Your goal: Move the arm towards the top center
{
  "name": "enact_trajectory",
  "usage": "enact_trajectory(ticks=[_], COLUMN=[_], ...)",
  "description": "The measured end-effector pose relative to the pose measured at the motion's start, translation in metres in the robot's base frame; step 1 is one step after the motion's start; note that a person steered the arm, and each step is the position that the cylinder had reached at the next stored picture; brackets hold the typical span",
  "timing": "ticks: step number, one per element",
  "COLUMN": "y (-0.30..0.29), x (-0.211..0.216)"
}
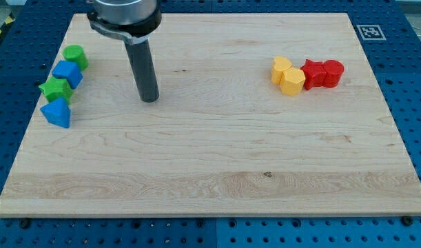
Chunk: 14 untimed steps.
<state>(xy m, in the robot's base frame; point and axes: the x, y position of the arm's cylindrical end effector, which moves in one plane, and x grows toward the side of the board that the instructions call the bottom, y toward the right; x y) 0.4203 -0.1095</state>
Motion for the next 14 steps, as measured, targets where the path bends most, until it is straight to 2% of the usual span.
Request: enact_trajectory(ticks=[4,8,14], y=[0.005,0.009,0.009], x=[-0.016,-0.054,-0.074])
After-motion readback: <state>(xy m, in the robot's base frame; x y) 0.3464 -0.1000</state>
